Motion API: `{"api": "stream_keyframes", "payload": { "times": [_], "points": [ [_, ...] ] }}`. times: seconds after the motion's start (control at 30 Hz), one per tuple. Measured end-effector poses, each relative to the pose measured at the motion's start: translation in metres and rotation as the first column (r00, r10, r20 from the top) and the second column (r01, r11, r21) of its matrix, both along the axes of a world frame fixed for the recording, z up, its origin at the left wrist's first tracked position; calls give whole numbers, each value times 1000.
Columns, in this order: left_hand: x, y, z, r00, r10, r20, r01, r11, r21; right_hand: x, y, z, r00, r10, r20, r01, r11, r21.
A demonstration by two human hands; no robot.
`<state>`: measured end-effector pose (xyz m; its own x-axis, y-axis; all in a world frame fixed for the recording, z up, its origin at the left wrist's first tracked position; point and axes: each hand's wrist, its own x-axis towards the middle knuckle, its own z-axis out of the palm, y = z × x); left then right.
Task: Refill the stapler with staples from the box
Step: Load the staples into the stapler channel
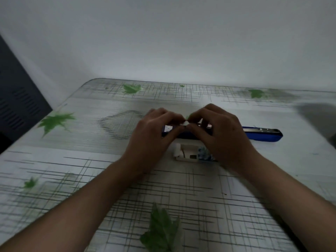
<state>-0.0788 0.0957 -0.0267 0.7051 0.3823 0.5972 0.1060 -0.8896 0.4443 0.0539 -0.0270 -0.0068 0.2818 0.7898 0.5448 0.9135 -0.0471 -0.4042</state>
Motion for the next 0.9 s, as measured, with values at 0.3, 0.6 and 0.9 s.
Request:
{"api": "stream_keyframes", "payload": {
  "times": [0.3, 0.6, 0.9],
  "points": [
    [6, 22, -9, 991, 128, 28, -124, 986, -113, 8, 37, -8, 999, 17, -42, -18, 999, -28],
    [9, 29, -11, 994, 108, 14, -103, 972, -210, 12, 44, -18, 997, -3, -79, 0, 999, -39],
    [8, 27, -11, 997, 83, -1, -81, 970, -228, 11, 46, -19, 999, 1, -47, -5, 995, -96]
  ]
}}
